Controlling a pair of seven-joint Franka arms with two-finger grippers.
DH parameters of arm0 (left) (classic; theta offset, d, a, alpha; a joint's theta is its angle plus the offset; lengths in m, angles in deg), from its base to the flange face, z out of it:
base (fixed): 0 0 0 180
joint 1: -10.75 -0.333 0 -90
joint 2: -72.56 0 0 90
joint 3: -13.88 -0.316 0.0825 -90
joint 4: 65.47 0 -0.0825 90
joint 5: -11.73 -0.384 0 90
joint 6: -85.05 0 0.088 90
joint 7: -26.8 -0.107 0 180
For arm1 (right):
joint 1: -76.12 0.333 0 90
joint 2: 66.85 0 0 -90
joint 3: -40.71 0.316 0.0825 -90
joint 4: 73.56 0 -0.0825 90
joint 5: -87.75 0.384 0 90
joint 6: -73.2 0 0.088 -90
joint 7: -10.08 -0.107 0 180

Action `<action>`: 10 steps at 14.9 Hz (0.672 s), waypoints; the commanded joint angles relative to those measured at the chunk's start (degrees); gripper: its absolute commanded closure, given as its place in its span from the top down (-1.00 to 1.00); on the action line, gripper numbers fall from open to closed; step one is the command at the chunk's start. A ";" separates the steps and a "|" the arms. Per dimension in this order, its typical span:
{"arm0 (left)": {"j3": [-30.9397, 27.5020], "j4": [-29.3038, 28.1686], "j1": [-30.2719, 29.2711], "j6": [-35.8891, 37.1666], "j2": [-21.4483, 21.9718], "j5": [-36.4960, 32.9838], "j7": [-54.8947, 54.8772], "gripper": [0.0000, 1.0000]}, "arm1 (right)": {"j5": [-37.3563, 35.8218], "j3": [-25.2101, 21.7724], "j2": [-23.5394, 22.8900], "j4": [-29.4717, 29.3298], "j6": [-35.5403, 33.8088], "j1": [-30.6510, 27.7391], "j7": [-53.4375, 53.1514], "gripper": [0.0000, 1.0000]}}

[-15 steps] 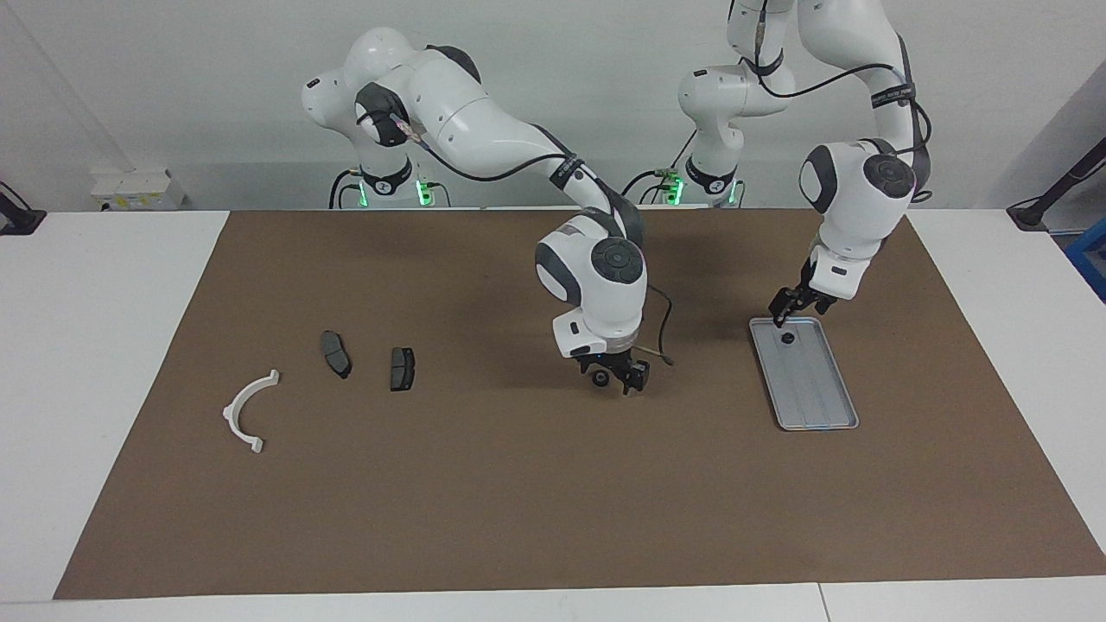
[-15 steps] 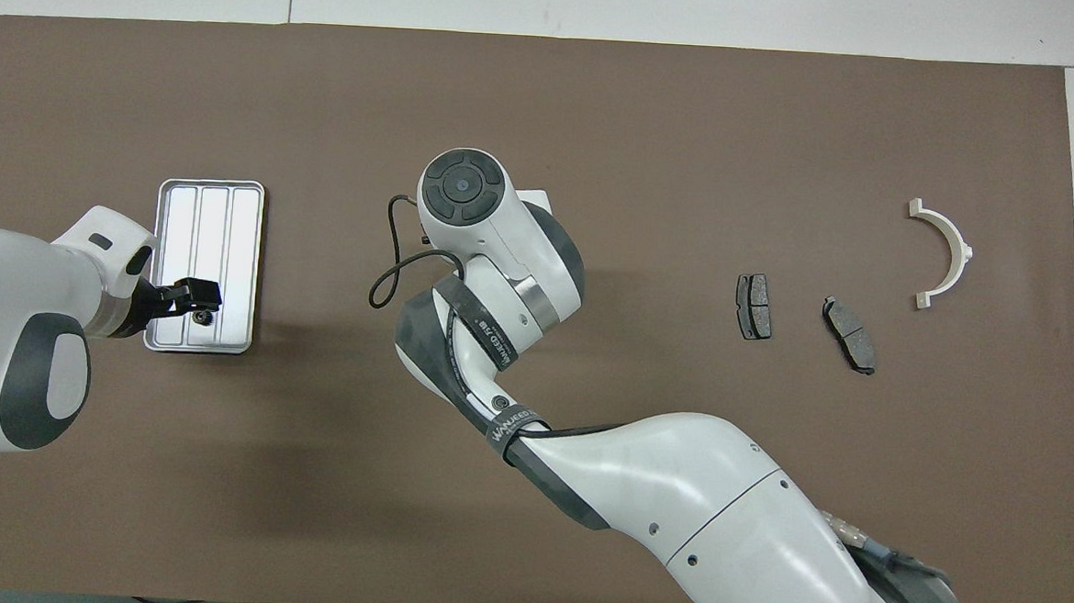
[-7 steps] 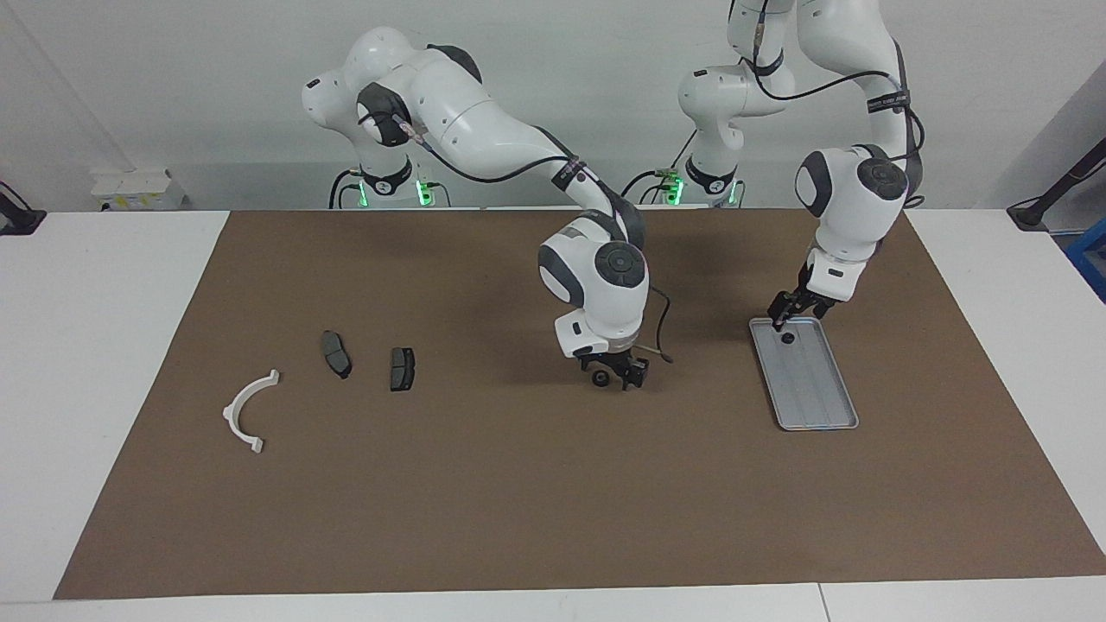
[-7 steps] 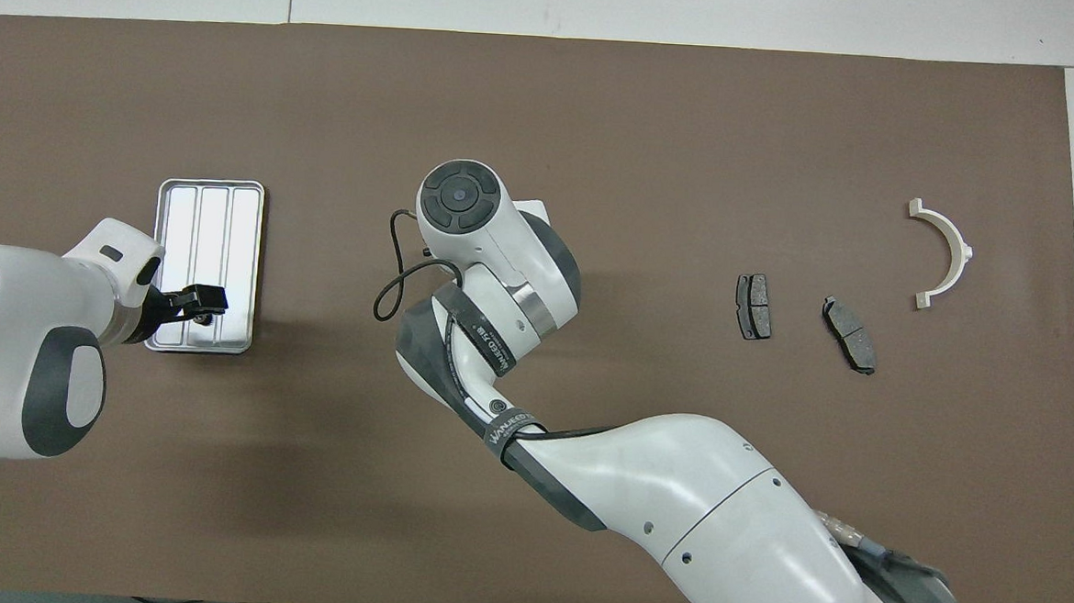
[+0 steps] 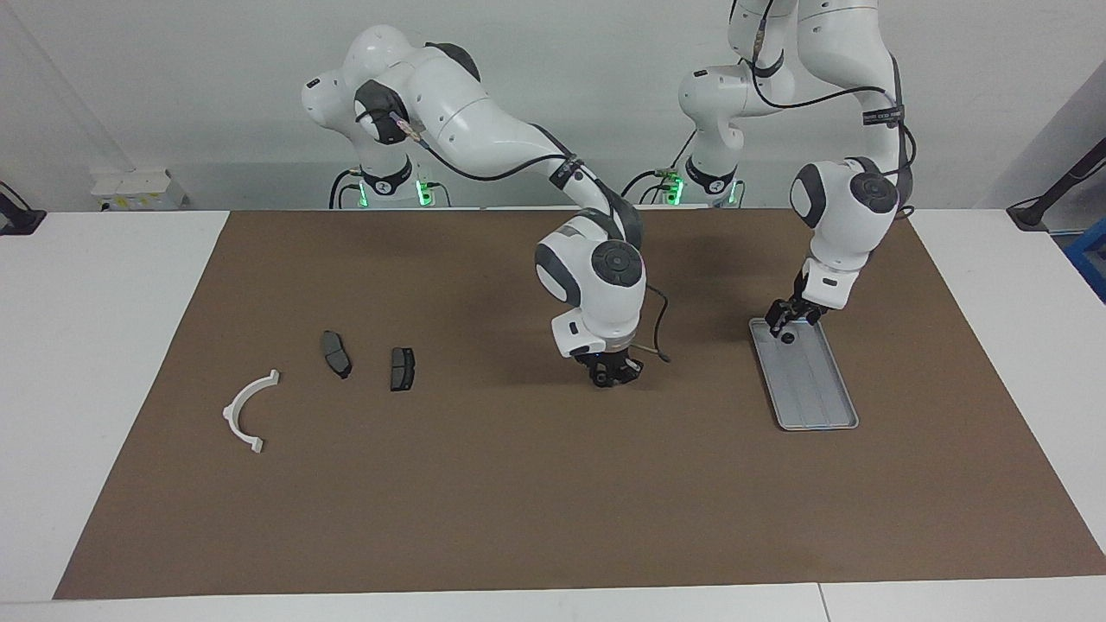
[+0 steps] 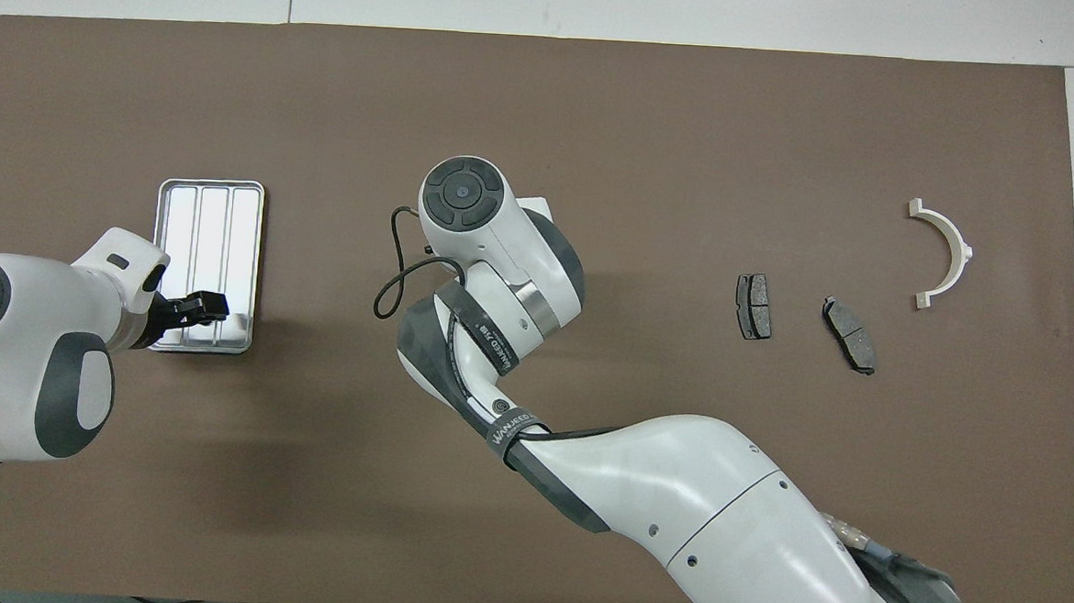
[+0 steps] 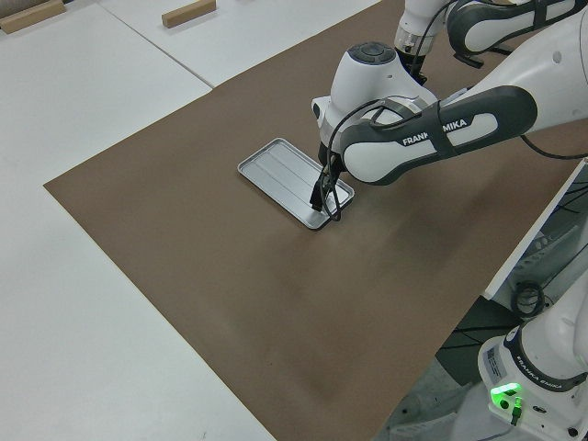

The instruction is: Place bearing gear from tray to pile

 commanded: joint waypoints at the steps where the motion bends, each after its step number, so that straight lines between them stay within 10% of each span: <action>1: 0.13 -1.62 -0.58 -3.33 -0.55 0.58 -0.86 0.88 | 0.47 0.30 1.15 1.43 -0.19 -0.54 1.53 -1.00; 5: 0.13 -1.80 -0.49 -3.50 -0.64 0.58 -0.86 0.75 | -1.55 -0.05 6.23 -1.65 -13.17 -4.11 9.22 -1.00; 10: 0.13 -1.80 -0.49 -2.98 -0.55 0.58 -0.60 0.41 | -3.04 -0.32 16.35 -0.86 -21.90 -16.94 45.15 -1.00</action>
